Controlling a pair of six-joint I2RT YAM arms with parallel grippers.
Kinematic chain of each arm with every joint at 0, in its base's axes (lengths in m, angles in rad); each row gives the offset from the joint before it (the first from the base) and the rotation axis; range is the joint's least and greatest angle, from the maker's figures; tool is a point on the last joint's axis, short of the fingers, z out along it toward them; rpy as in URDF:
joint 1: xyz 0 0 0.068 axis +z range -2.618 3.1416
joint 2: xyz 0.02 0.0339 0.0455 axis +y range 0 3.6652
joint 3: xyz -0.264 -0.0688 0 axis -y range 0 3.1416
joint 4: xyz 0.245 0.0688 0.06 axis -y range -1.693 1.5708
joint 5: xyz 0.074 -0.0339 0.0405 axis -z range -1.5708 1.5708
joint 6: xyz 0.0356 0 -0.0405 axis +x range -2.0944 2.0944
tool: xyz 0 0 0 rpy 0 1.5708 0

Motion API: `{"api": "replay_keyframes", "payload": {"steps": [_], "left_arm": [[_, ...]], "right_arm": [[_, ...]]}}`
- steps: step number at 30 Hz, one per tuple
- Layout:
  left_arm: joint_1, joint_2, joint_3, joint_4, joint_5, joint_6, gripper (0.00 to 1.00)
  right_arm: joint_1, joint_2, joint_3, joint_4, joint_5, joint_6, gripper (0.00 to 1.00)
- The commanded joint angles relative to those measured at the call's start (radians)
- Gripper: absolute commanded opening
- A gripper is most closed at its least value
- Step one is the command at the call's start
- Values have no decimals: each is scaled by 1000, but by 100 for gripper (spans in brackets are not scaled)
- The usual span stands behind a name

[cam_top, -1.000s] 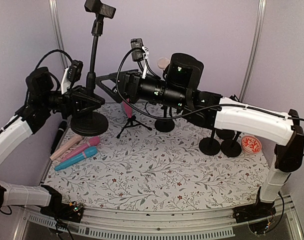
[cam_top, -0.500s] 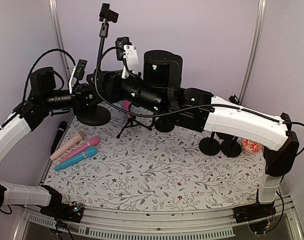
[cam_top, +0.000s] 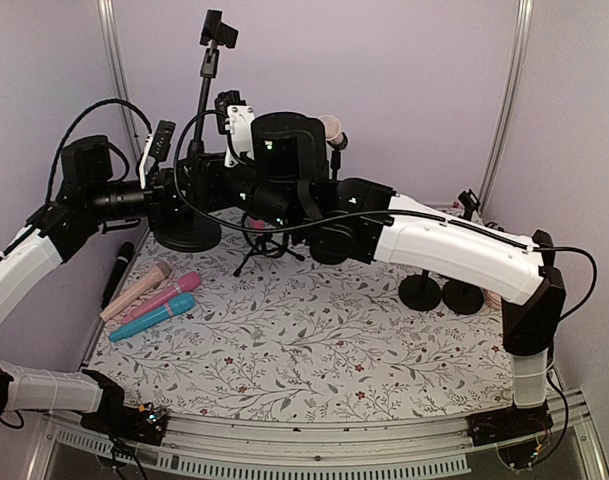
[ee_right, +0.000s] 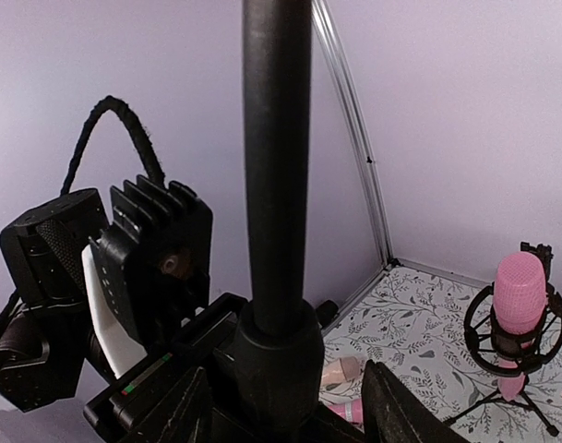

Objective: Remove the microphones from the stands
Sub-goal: Unscrew the knob on the stand of the microphone stand.

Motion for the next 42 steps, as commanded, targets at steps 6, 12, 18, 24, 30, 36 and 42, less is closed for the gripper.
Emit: {"api": "replay_keyframes", "payload": {"steps": [6,12,18,24,30,36,42], "left_arm": [[1,-29,-29,21,18,35,0],[-1,-32,-49,16,11,47,0],[-3,-36,-47,5,14,62,0],[-2,-34,-32,-2,16,67,0],[-2,-30,-17,-2,35,57,0],[-2,-25,-26,24,184,-7,0],[-4,-28,-69,101,371,-117,0]], "right_arm": [[-29,17,22,-11,-6,58,43],[-33,10,20,12,-33,65,54],[-48,-8,-24,25,-63,102,46],[-57,-26,-56,42,-90,126,23],[-62,-45,-87,78,-170,140,2],[-76,-108,-199,221,-421,117,0],[-83,-166,-314,384,-652,81,0]]}}
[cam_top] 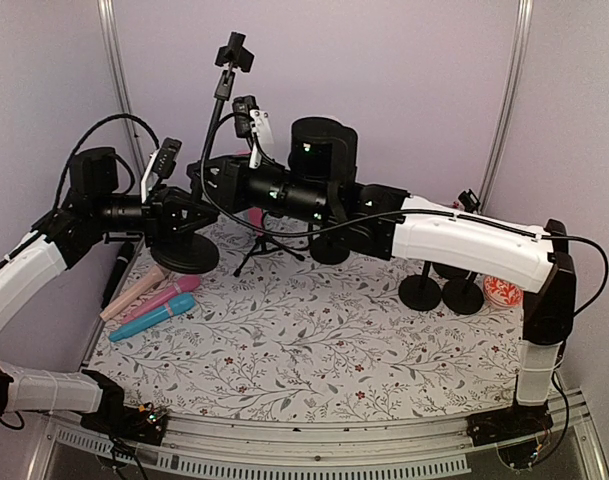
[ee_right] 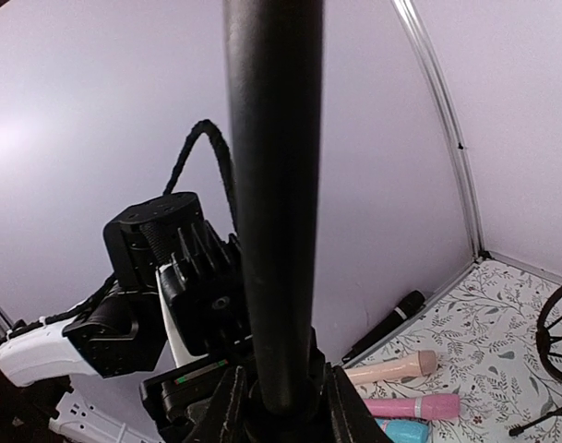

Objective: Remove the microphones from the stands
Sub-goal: Unscrew the knob on the stand of the microphone stand.

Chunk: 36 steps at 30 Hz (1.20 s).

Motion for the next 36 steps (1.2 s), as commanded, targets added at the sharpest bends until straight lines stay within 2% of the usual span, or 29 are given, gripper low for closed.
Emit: {"api": "replay_keyframes", "payload": {"steps": [1,7,14,20,25,26,28,30,31,33,36], "left_arm": [[-7,-22,-10,139,241,-101,0],[-33,-21,-34,217,376,-214,0],[-76,-13,-52,228,478,-255,0],[-92,-4,-56,231,517,-256,0],[-97,2,-56,238,524,-255,0],[-97,2,-54,240,523,-255,0],[-94,2,-49,245,515,-256,0],[-87,1,-42,261,505,-265,0],[-82,1,-37,272,503,-272,0],[-69,-2,-23,290,490,-281,0],[-44,-5,4,289,453,-261,0]], "right_arm": [[-2,-71,-73,184,-309,-27,0],[-11,-90,-148,400,-634,-11,0],[-16,-23,-69,558,-932,62,0],[-19,93,96,681,-1110,210,0],[-21,165,191,719,-1175,322,0],[-23,160,179,716,-1169,323,5],[-34,130,113,710,-1124,316,42],[-47,58,5,702,-1039,290,67],[-52,19,-52,673,-982,263,76],[-55,-62,-159,561,-799,159,88],[-54,-139,-229,322,-442,22,92]]}}
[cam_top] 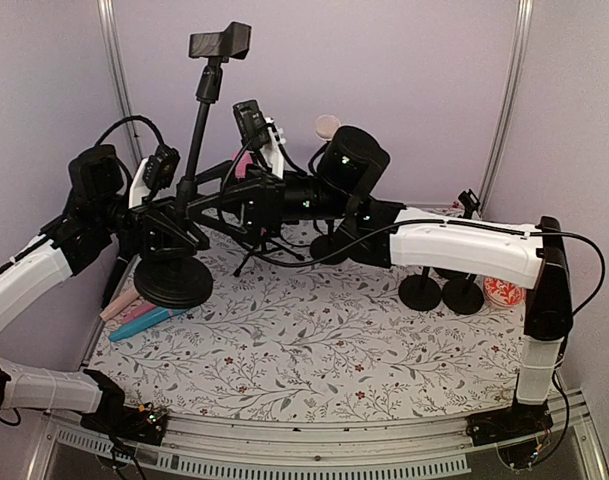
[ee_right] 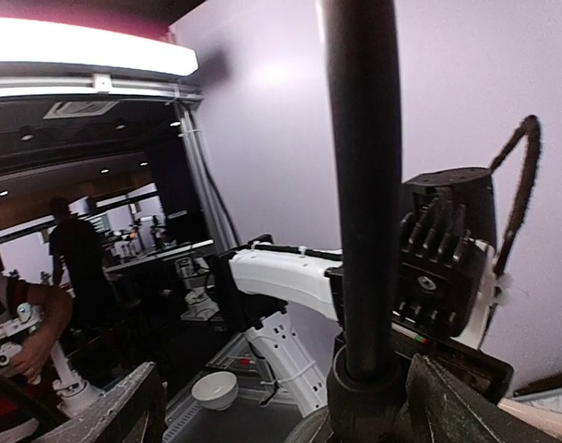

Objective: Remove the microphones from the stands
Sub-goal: Unscrew the knob on the stand of the microphone stand.

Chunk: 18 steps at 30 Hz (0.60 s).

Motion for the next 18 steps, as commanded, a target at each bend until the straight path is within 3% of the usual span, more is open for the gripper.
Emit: {"api": "replay_keyframes", "payload": {"steps": [1,3,6,10,18], "left_arm": [[53,-9,49,44,-67,18,0],[68,-9,70,4,-121,68,0],[79,-4,106,-100,-220,187,0],[79,5,137,-205,-345,317,0],[82,5,140,-262,-501,418,0]], "right_arm": [[11,-148,-68,-319,508,-176,92],[28,-168,-79,-446,694,-206,89],[72,-185,-96,-504,831,-245,88],[120,-162,-40,-549,933,-285,83],[129,-63,110,-606,992,-279,72]]}}
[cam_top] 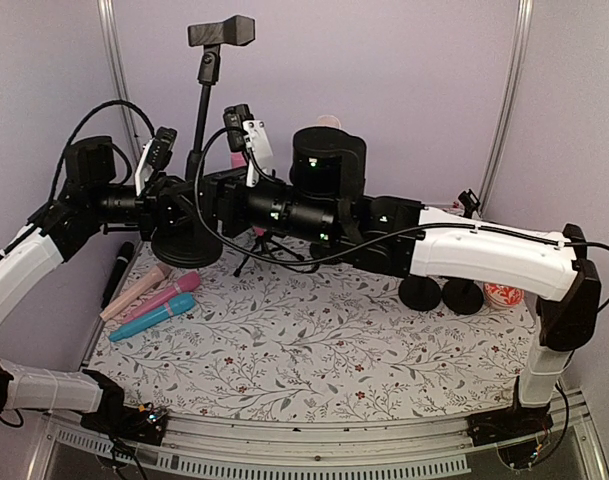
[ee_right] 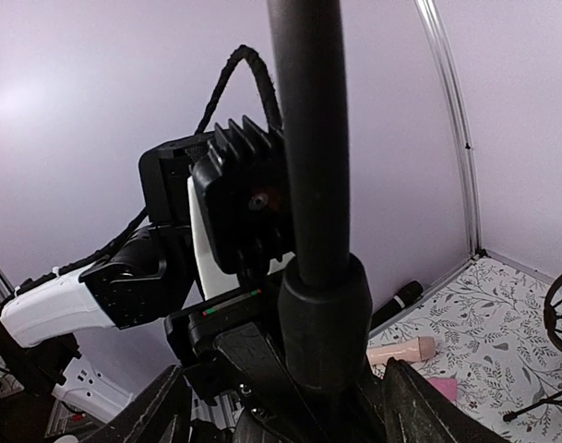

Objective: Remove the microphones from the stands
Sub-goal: Unscrew the knob on the stand of the microphone stand.

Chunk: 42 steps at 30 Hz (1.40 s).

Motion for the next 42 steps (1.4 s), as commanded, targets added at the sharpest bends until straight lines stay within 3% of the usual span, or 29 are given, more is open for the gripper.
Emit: {"api": "replay_keyframes", "payload": {"steps": [1,11,17,19,28,36,42], "left_arm": [[10,-3,30,-34,-102,94,0],[10,-14,13,-36,-100,100,0],[10,-19,6,-37,-62,87,0],[10,-19,4,-35,-18,72,0],[3,-26,-34,24,228,-61,0],[-20,-28,-65,84,315,-168,0],[-44,-30,-89,94,375,-204,0]], "right_arm": [[-6,54,94,-57,105,-13,70],[-7,129,220,-117,211,-1,45],[-12,135,236,-101,185,7,8],[-18,127,223,-80,148,10,0],[-72,30,24,253,-337,44,0],[-80,77,86,409,-720,58,0],[-92,183,207,604,-998,215,0]]}}
